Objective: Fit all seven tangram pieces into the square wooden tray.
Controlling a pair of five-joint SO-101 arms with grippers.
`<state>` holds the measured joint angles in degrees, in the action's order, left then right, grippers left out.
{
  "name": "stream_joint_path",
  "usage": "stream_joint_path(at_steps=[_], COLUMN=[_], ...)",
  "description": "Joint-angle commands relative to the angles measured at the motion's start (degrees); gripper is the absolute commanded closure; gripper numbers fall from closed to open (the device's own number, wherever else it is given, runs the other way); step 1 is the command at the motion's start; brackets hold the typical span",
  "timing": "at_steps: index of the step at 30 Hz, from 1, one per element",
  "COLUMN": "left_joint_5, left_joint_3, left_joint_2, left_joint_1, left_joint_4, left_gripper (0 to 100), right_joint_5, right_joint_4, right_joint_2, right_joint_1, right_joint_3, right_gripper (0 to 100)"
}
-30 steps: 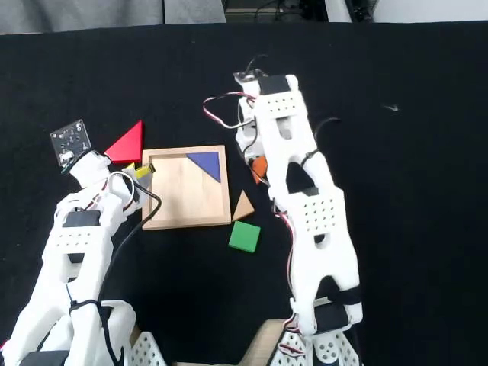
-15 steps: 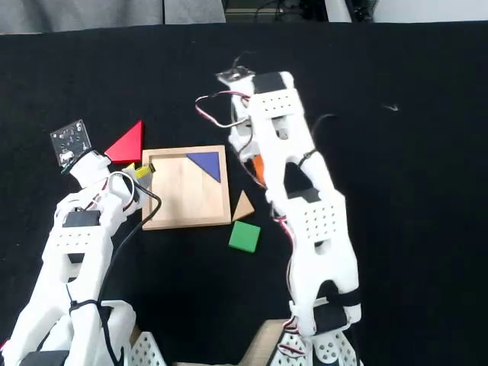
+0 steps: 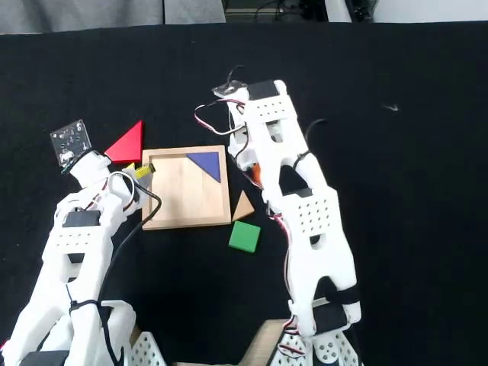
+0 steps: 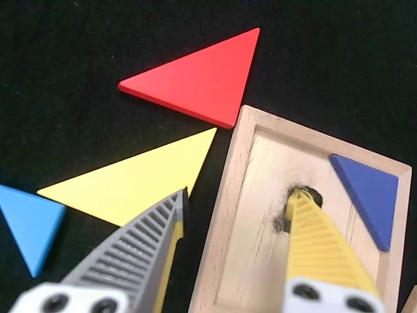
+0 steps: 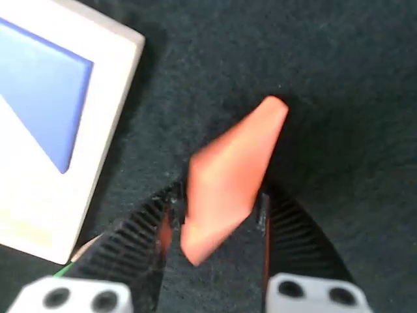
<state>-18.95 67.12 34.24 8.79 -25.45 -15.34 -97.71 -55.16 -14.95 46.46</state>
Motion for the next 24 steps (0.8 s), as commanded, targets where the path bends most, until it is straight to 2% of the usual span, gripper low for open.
stream_joint_path(at_steps=[1, 14, 24], left_joint_5=[0.00, 0.00, 0.00], left_joint_3=[-0.22, -0.22, -0.22], left_joint_2=[0.09, 0.09, 0.09], left_joint_1=[-0.57, -0.57, -0.57], left_joint_4=[1.05, 1.05, 1.05], left_gripper=[75, 75, 75], right_joint_5=[-0.62, -0.79, -3.87], right_joint_4=[0.70, -3.08, -0.09], right_joint_2=[0.84, 7.43, 2.95], right_joint_1=[0.09, -1.32, -1.58], right_joint_3=[2.95, 5.23, 2.33], right_gripper=[82.3, 82.2, 82.5])
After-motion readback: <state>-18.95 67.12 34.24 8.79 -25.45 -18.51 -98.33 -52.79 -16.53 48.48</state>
